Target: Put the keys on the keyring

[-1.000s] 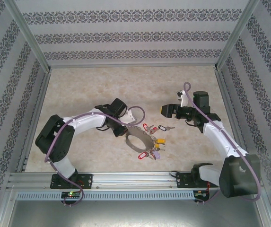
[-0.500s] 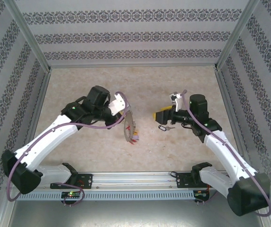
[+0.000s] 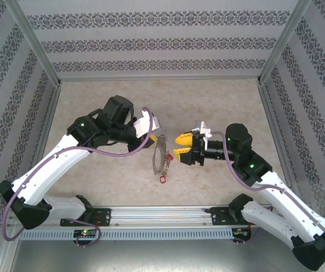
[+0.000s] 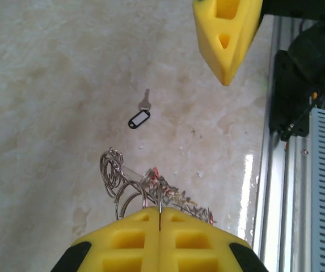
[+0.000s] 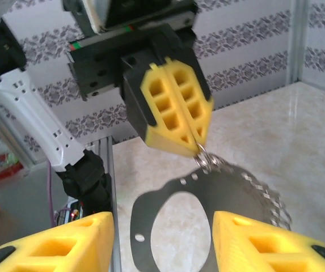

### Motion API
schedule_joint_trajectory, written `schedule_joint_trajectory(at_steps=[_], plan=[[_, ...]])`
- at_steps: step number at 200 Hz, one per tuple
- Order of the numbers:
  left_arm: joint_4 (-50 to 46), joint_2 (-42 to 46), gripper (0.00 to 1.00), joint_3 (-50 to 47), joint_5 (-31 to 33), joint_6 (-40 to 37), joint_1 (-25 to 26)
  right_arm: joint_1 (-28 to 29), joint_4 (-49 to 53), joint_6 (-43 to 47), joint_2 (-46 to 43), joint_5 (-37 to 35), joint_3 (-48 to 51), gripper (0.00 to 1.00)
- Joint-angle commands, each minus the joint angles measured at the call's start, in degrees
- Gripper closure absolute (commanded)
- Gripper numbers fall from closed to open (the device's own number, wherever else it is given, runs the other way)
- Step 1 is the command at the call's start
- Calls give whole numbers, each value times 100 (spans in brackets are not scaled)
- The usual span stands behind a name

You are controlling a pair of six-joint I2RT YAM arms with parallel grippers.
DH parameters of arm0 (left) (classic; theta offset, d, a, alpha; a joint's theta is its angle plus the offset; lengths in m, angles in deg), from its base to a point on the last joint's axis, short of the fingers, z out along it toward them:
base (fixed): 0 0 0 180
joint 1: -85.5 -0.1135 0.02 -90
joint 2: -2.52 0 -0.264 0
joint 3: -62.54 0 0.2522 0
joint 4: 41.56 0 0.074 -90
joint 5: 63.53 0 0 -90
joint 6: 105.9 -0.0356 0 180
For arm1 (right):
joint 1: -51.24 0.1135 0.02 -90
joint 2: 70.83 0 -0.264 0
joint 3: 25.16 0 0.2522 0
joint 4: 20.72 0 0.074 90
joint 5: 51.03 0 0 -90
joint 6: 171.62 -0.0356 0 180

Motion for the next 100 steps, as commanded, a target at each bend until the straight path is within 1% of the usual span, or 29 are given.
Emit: schedule_joint_trajectory(at_steps=[1, 39, 68, 100], plan=[[-322, 65, 100, 280, -261, -239, 116, 213, 219, 645, 131, -45, -306, 56], [-405, 173, 100, 285, -494, -281, 224, 541, 464, 1059, 477, -72, -679, 63], [-334, 285, 100, 189, -601, -298, 232, 740, 715, 1350, 792, -81, -929, 63], [-166, 420, 100, 22, -605, -327, 233, 852, 782, 1449, 995, -176, -1052, 64]])
